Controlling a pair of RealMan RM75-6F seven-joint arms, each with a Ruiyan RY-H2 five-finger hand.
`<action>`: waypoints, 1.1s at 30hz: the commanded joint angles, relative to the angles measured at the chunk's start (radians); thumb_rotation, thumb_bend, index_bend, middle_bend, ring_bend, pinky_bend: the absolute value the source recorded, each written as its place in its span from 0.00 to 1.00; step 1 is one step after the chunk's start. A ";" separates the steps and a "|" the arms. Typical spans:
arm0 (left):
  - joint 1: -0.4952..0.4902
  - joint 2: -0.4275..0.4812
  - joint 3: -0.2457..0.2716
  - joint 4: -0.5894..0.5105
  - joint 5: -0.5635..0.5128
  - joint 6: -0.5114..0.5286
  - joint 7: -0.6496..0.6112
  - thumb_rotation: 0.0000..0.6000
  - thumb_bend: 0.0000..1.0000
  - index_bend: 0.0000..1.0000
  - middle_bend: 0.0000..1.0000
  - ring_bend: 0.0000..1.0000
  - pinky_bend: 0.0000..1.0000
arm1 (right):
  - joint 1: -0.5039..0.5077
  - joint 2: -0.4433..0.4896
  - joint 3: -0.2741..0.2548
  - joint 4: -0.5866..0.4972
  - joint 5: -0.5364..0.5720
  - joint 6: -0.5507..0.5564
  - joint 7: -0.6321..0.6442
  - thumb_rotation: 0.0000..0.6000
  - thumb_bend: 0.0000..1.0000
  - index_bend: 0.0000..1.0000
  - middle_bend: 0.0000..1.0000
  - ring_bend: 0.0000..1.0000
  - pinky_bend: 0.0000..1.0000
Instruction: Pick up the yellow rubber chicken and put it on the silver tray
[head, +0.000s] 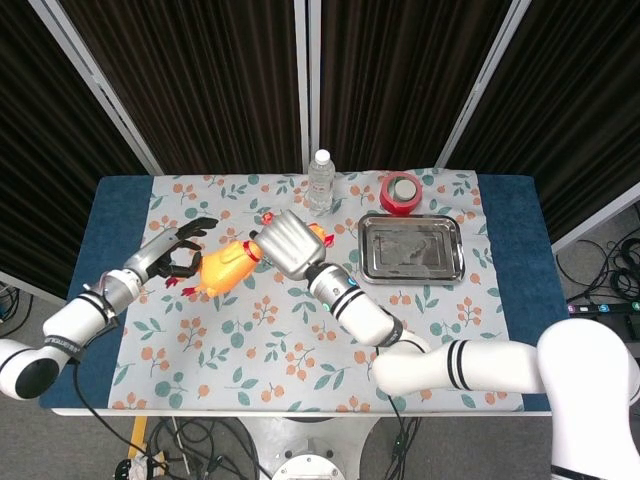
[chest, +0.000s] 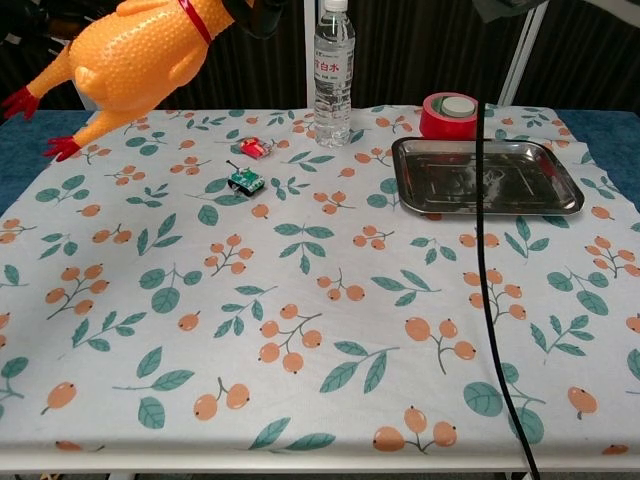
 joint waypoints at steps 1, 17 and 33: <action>0.005 -0.006 -0.004 0.006 0.013 -0.006 -0.013 1.00 0.00 0.15 0.16 0.12 0.21 | 0.021 -0.028 -0.004 0.023 0.024 0.028 -0.018 1.00 0.73 0.76 0.70 0.62 0.79; 0.056 -0.016 -0.064 0.044 0.166 -0.040 -0.180 1.00 0.00 0.12 0.15 0.12 0.21 | 0.041 -0.085 -0.010 0.089 0.033 0.057 -0.001 1.00 0.73 0.76 0.70 0.62 0.79; 0.039 -0.007 -0.044 0.064 0.282 -0.023 -0.317 0.95 0.00 0.10 0.10 0.10 0.19 | 0.036 -0.106 -0.017 0.135 0.009 0.044 0.038 1.00 0.73 0.76 0.70 0.62 0.79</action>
